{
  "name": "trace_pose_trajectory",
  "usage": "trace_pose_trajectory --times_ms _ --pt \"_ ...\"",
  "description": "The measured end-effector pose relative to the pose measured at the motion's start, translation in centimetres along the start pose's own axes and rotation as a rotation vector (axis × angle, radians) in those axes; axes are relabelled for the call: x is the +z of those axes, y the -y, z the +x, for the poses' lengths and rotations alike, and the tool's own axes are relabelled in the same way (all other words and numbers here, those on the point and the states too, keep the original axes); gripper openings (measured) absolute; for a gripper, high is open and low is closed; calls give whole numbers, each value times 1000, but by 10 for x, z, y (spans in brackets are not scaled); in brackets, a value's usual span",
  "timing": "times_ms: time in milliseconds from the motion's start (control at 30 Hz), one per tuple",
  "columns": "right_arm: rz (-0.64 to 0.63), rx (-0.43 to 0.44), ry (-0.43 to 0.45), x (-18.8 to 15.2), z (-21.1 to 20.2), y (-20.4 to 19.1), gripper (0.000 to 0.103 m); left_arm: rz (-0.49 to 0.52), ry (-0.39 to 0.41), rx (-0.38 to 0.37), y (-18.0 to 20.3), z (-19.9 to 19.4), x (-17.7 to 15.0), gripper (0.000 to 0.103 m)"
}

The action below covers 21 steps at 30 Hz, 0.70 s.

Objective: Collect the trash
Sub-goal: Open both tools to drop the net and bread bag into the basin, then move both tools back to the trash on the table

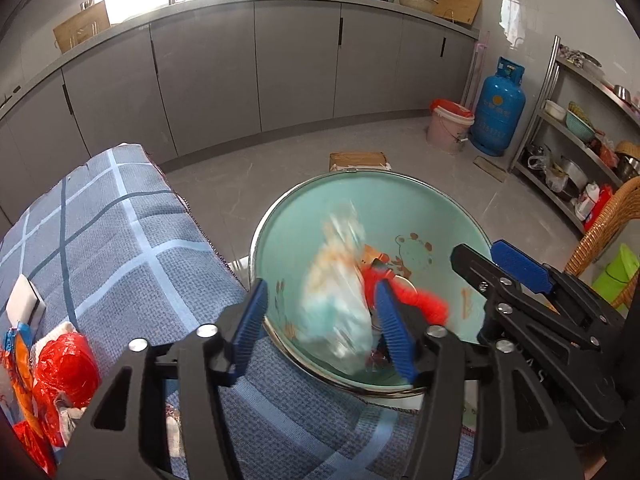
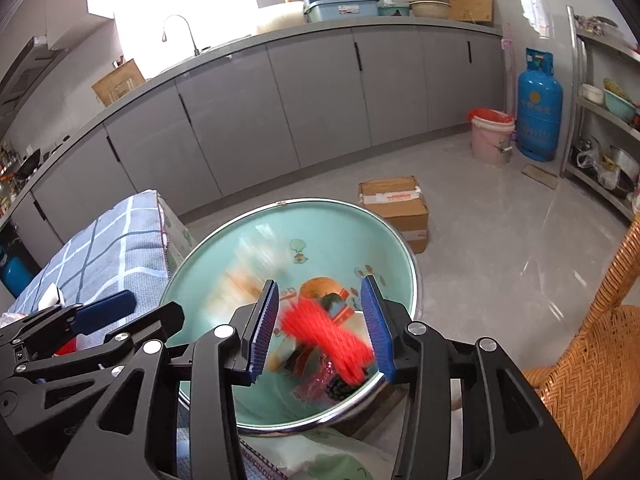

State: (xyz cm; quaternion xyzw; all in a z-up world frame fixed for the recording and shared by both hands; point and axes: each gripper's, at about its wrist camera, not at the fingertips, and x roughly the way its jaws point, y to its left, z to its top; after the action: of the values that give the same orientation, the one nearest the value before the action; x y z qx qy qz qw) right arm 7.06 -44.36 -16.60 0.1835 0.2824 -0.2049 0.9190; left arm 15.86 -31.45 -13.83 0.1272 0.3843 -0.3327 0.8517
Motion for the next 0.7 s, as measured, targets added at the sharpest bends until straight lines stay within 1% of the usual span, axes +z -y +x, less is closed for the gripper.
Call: trace_pose_trajectory --times_ms 33,100,300,433,533,700 --pt "9 0 1 -1 -1 2 45 -4 3 0 -1 -1 0 68" --pt "21 -4 5 -3 -4 5 49 -13 11 5 -3 -5 -2 72" --pt "42 -5 17 -8 -13 6 50 -1 27 38 -4 -13 -9 72" --pt "33 1 21 -9 -19 0 50 -4 37 60 -7 -19 -12 72" --pt "27 7 30 -11 -25 -6 54 -7 53 69 -12 -28 -13 72" --pt "16 33 34 -16 -35 -18 54 -14 76 94 -22 -43 -22 73"
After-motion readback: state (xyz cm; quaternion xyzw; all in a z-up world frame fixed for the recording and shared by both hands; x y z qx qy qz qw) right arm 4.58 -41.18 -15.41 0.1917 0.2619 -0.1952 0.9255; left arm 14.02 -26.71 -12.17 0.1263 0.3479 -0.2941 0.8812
